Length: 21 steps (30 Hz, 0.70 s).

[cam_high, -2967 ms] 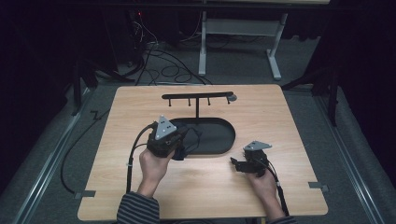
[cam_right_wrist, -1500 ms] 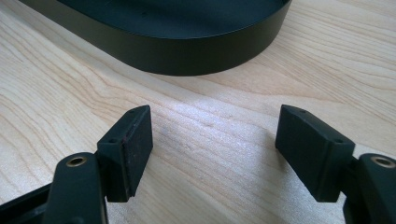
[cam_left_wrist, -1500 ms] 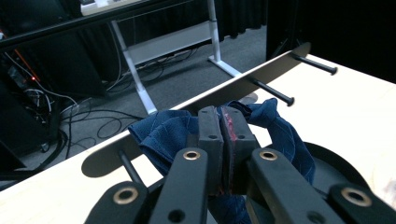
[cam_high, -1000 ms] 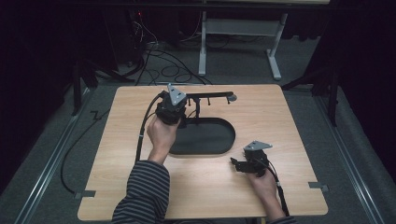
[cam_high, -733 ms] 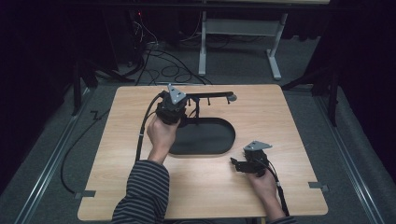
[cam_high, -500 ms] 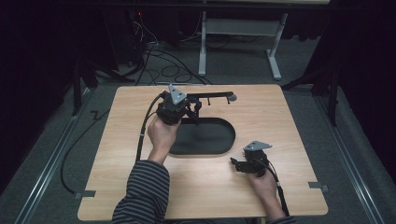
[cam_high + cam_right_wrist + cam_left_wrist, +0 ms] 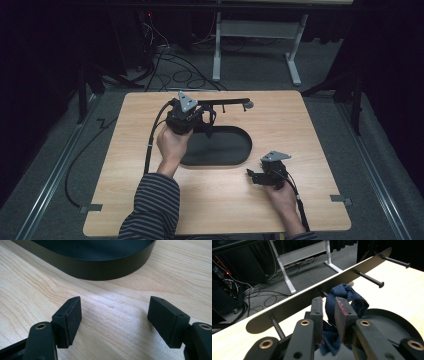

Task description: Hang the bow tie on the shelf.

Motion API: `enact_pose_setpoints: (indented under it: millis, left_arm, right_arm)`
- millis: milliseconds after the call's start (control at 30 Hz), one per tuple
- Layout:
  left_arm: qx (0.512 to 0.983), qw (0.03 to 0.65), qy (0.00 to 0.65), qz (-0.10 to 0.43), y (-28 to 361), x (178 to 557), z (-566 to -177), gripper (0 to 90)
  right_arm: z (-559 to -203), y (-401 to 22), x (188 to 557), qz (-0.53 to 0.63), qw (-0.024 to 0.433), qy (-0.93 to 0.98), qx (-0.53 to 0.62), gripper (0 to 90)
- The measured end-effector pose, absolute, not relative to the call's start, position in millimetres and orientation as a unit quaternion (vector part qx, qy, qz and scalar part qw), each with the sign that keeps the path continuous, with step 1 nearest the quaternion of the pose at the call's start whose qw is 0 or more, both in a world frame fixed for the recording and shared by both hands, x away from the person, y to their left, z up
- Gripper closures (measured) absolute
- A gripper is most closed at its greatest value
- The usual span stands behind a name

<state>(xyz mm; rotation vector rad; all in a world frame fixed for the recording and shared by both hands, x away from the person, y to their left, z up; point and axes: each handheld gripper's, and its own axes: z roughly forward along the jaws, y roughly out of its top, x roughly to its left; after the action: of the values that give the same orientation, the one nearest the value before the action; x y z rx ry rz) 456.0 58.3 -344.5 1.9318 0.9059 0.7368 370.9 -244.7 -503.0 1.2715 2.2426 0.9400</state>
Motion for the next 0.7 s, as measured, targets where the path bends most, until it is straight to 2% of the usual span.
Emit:
enact_pose_setpoints:
  millis: [300, 700]
  left_arm:
    - [0.775, 0.44, 0.361, 0.273, 65, 450, -340, 65.5]
    - [0.773, 0.455, 0.363, 0.251, 85, 438, -338, 62.8]
  right_arm:
    - [-503, -245, 371, 0.336, 0.197, 0.801, 0.455, 28.9]
    - [-503, -245, 371, 0.336, 0.198, 0.801, 0.454, 28.9]
